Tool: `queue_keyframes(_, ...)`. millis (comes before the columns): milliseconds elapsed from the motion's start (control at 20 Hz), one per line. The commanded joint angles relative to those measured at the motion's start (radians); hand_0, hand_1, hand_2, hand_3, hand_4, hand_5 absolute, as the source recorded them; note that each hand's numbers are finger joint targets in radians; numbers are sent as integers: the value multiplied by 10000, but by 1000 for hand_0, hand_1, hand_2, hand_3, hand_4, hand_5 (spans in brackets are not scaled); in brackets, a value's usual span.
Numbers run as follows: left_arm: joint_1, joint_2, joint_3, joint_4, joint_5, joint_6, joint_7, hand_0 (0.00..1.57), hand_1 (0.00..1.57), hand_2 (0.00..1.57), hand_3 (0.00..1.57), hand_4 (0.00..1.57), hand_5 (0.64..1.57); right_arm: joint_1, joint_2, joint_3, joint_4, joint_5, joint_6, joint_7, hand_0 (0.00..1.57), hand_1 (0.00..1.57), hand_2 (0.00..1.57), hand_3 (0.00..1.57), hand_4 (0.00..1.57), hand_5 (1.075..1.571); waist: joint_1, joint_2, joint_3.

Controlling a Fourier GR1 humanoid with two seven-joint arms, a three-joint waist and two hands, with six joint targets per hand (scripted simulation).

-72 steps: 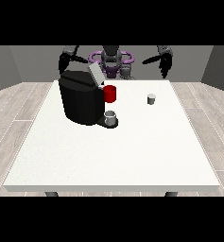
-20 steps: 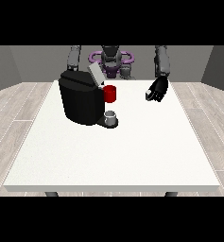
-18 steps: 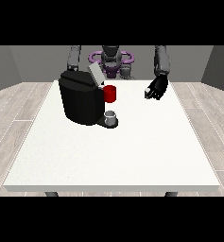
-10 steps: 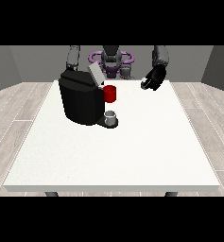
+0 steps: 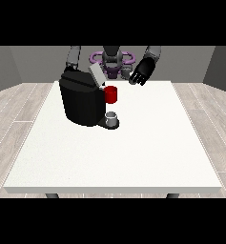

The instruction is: Insert the coffee pod into the coffee machine and close the lid

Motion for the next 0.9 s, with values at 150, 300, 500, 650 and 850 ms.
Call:
queue_keyframes(150,-1197,-81,738,1,610,-954,689,985,985,1204,1371,511,1571,-246,136,11,-345,-190,158,544,0,0,0,0,0,1571,-210,-253,1)
queue_keyframes(300,-2149,130,1343,444,777,-847,1433,1235,1235,1265,1266,502,1571,26,245,476,-833,-53,375,-101,0,0,0,0,0,1571,-1110,149,2)
queue_keyframes(500,-2706,448,1396,339,832,-1147,1157,1256,1256,1287,1265,488,1571,-118,143,265,-844,4,24,-583,0,0,0,0,0,1571,-961,600,3)
queue_keyframes(650,-2991,940,1489,612,671,-1018,890,1155,1155,1247,1266,484,1571,-879,-382,-43,-1413,-276,504,262,0,0,0,0,0,1571,-1347,1057,-1)
queue_keyframes(850,-3262,1099,1774,1111,673,-864,1173,1222,1222,1288,1238,475,1571,-736,-109,380,-2021,29,288,626,0,0,0,0,0,1571,-1843,1147,-2)
